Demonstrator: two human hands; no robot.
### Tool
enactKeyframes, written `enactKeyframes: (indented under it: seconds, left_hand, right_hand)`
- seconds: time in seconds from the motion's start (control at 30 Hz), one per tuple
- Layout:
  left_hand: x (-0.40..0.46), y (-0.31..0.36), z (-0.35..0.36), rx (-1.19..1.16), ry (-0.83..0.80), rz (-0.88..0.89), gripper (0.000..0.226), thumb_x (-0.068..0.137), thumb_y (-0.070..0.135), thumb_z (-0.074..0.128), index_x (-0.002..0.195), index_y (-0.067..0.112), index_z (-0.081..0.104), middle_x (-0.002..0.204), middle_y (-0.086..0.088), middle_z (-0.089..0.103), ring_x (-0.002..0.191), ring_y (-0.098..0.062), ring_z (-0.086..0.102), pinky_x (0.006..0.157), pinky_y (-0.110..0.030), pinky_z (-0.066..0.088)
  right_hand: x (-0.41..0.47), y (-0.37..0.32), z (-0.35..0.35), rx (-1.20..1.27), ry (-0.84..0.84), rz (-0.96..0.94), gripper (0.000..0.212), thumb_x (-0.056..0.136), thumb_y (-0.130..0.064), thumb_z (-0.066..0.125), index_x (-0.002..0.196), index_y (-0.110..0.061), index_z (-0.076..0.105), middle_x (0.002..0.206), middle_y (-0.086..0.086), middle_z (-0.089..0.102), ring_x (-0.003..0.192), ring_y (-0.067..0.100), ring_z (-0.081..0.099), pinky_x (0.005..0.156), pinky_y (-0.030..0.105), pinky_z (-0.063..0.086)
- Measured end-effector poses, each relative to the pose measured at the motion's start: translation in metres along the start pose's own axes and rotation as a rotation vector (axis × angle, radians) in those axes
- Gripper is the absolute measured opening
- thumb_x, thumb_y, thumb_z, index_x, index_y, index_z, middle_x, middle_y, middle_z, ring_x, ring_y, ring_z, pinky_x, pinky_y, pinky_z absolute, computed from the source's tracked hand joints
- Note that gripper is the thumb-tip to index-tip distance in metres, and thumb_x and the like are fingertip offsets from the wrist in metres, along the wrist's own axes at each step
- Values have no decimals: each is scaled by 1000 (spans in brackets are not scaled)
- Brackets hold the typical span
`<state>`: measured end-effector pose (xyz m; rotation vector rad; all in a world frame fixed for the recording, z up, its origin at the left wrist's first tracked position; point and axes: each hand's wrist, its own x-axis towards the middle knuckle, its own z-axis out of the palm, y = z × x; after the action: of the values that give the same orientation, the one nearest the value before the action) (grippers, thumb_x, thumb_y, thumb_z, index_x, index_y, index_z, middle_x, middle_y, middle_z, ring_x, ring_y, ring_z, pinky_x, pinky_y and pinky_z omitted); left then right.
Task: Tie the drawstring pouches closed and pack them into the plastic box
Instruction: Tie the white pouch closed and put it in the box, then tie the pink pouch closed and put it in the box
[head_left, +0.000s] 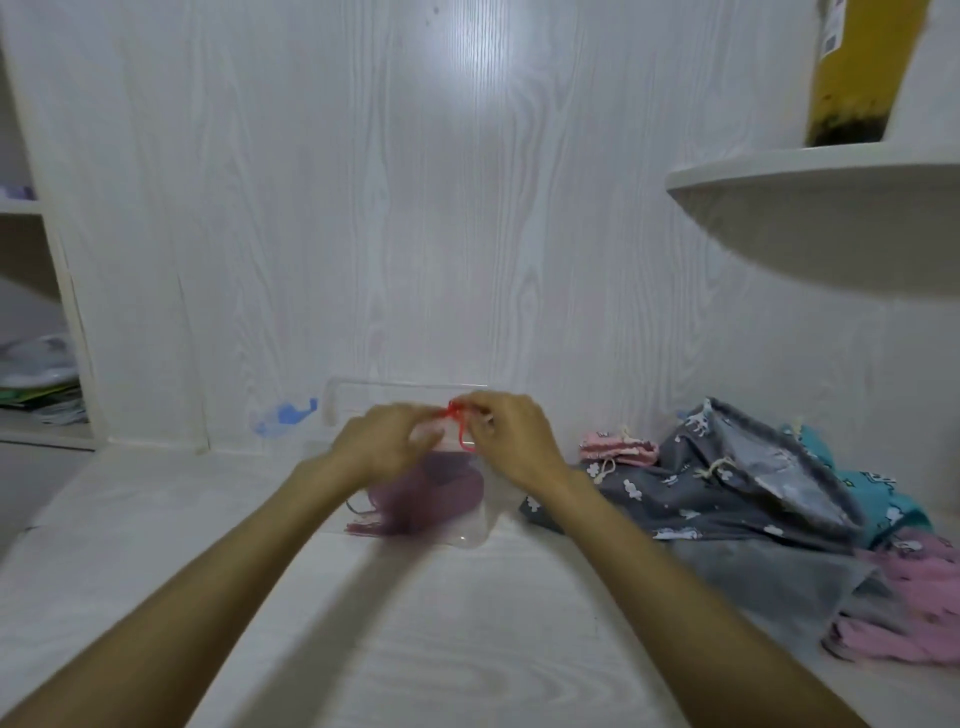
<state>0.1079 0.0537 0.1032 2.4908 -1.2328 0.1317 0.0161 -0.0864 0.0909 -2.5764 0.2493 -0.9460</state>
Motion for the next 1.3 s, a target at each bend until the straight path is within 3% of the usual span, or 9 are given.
enactKeyframes:
  seconds: [0.17, 0.33, 0.47, 0.63, 0.8, 0.93, 1.0, 1.17, 1.3]
  left_hand:
    - [2, -8, 1, 269, -90, 53, 45, 97, 54, 18, 103, 34, 58, 91, 1, 65, 104, -21, 58, 106, -40, 26]
    - [12, -8, -9, 343, -232, 9, 52, 96, 58, 18, 120, 31, 56, 119, 2, 64, 111, -22, 55, 93, -35, 34]
    - [8, 12, -13, 323, 69, 68, 44, 94, 55, 36, 125, 30, 56, 126, 3, 62, 116, -20, 55, 97, -35, 39]
    - [-2, 89, 4, 9, 327, 171, 23, 92, 35, 49, 109, 32, 65, 110, 6, 67, 106, -19, 59, 78, -28, 39]
    - [25, 144, 60, -140, 99, 240, 33, 93, 25, 48, 124, 29, 58, 128, 2, 60, 117, -22, 55, 93, -33, 45]
    - [62, 170, 105, -131, -29, 286, 62, 93, 20, 50, 149, 22, 24, 155, -4, 27, 140, -26, 28, 110, -42, 32]
    - [77, 177, 114, -135, -28, 235, 60, 91, 26, 56, 145, 19, 32, 150, -7, 36, 137, -27, 34, 108, -41, 35]
    - [76, 177, 118, -172, 106, 178, 19, 88, 31, 59, 97, 21, 73, 94, -4, 74, 92, -24, 66, 78, -33, 50]
    - [44, 163, 105, -299, 215, 243, 18, 88, 28, 62, 101, 26, 73, 94, 5, 75, 86, -11, 68, 74, -28, 52]
  right_hand:
    - [11, 16, 6, -147, -369, 51, 42, 100, -22, 23, 130, -17, 53, 133, 0, 58, 128, 15, 46, 118, 39, 7]
    - [13, 22, 8, 150, -298, 107, 38, 102, -23, 27, 123, -15, 58, 127, 1, 60, 122, 17, 50, 105, 29, 34]
    - [-7, 34, -19, 291, -149, 125, 25, 99, -19, 43, 112, -20, 65, 125, -4, 60, 119, 10, 50, 97, 19, 33]
    - [-49, 73, -79, 42, 40, 149, 21, 89, -16, 55, 93, -32, 68, 108, -7, 64, 108, 16, 55, 95, 33, 43]
    - [-101, 120, -131, -492, 236, 360, 27, 80, -26, 56, 102, -17, 69, 108, 9, 67, 106, 32, 57, 90, 37, 41]
    - [-145, 156, -132, -678, 80, 364, 55, 73, -38, 47, 120, -12, 60, 124, 12, 60, 121, 34, 50, 103, 46, 25]
    - [-152, 157, -131, -751, 130, 276, 47, 72, -31, 52, 115, -16, 63, 123, 8, 61, 123, 32, 50, 106, 47, 19]
    - [-136, 124, -124, -634, 336, 46, 31, 76, -17, 65, 108, -14, 63, 114, 5, 62, 108, 28, 56, 89, 41, 49]
    - [-117, 109, -107, -361, 46, 233, 56, 86, -23, 62, 137, -16, 40, 137, 3, 43, 117, 24, 50, 90, 37, 44]
